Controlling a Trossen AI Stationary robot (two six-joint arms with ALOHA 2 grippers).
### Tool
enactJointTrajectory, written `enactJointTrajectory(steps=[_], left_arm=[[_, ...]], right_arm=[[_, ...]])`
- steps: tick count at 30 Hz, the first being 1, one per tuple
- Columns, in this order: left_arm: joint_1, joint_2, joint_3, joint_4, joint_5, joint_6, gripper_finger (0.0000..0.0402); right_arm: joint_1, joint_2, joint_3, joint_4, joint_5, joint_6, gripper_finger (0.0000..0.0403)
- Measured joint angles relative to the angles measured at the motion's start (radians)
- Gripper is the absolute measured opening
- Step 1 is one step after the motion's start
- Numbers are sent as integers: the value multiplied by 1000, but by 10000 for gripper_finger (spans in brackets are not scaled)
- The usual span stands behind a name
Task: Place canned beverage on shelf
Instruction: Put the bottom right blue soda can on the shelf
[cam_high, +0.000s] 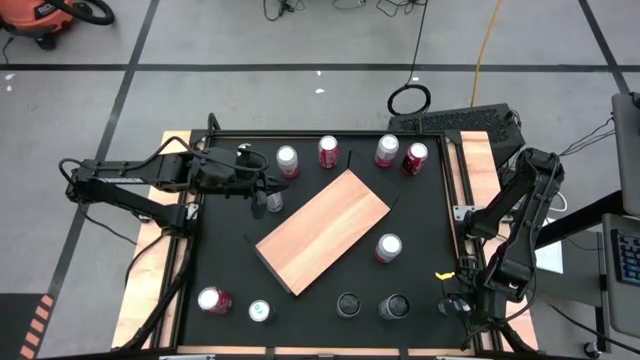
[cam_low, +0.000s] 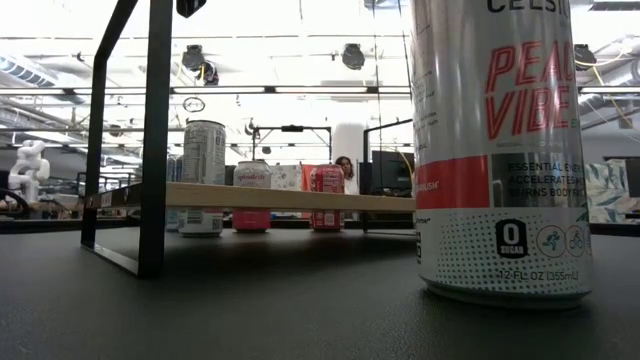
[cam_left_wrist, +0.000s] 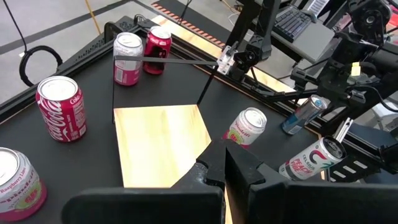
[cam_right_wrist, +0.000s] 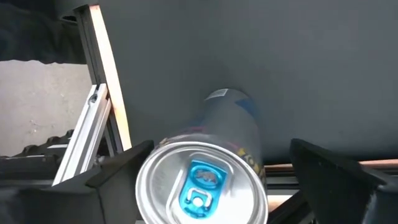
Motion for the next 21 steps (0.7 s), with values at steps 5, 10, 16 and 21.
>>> enactJointTrajectory(steps=[5,10,16,21], left_arm=[[0,0,0,0,0,0,0],[0,0,0,0,0,0,0],[0,0,0,0,0,0,0],[0,0,0,0,0,0,0]], right_arm=[[0,3,0,0,-1,0,352],[1,27,0,-4,-27,0,346],[2,56,0,12,-29,7,294],[2,60,0,15,-29,57,250]])
